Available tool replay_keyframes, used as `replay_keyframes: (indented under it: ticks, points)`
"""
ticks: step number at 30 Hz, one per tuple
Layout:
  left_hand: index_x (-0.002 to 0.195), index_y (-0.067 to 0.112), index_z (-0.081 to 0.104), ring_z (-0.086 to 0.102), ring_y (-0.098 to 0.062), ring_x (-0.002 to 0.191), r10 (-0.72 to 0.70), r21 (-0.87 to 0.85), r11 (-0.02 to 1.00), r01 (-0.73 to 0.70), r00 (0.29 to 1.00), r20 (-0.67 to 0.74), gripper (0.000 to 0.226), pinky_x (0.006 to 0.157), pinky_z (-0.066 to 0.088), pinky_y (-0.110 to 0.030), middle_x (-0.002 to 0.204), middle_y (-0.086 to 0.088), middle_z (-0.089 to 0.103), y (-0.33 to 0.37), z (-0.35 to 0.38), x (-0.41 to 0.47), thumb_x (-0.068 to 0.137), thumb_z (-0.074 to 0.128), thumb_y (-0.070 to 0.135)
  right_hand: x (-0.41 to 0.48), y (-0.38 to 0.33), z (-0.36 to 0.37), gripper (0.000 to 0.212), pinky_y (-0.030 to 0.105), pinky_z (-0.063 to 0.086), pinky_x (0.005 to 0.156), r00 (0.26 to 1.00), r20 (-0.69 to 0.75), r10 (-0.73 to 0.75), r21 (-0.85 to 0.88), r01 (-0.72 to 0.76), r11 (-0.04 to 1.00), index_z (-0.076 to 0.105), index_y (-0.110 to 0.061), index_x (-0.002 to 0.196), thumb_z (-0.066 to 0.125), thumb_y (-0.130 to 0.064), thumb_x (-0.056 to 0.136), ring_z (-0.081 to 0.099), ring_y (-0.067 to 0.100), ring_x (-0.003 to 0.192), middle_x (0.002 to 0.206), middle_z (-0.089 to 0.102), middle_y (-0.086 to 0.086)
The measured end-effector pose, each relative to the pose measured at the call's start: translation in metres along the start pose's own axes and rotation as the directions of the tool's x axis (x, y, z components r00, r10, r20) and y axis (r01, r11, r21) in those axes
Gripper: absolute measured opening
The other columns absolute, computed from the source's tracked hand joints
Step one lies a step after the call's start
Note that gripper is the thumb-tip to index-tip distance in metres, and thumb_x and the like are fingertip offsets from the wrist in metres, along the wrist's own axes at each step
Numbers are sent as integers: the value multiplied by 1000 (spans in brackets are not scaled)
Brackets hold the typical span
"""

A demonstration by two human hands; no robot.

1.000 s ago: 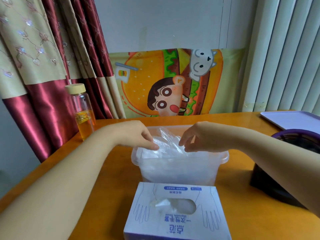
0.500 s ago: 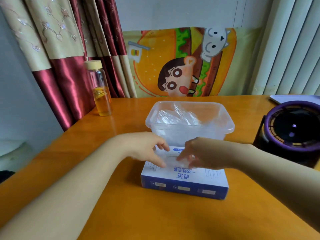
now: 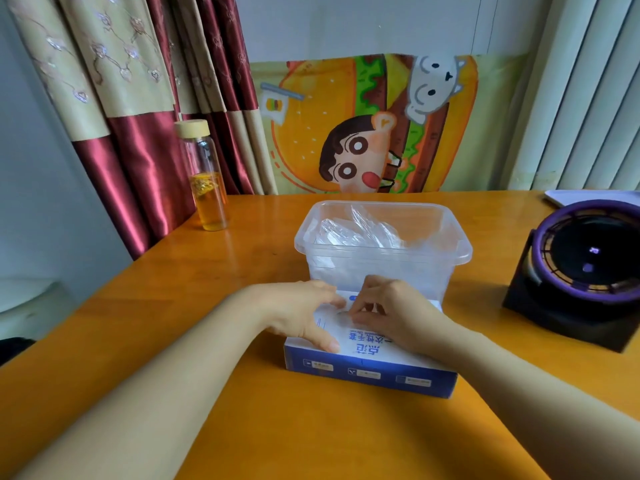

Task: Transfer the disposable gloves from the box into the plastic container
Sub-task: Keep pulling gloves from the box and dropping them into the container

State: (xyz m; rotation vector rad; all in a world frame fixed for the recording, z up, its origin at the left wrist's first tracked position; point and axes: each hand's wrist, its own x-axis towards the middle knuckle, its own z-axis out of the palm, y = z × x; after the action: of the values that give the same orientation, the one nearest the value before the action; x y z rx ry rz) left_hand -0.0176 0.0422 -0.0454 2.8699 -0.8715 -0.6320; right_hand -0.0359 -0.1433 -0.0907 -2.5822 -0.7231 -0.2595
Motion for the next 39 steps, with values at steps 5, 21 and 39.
replay_keyframes:
  ticks: [5,21,39]
  points:
    - [144,31,34,39,-18,132,-21,-94,995,19,1000,-19,75,100,39,-29,150,8,34,4,1,0,81,71,45,-2,-25,-14,19,29,45,66,991,-102,-83,-122,70,990,67,-22,102,53,-31,95,55,15,81,104,50,-8]
    - [148,36,26,49,-7,122,-80,-265,964,-4,948,-308,92,98,43,-26,143,15,43,6,-4,-19,72,73,56,13,-38,-111,10,11,42,59,848,-507,153,183,-68,981,61,-22,83,59,-26,92,57,4,67,75,63,-7]
    - [75,9,55,47,-11,54,-206,-495,825,-272,671,-712,21,47,36,-19,66,-5,54,15,-90,9,91,57,21,14,-31,-151,26,34,44,97,971,-193,139,610,8,792,71,-28,86,60,-50,79,61,8,109,111,69,-5]
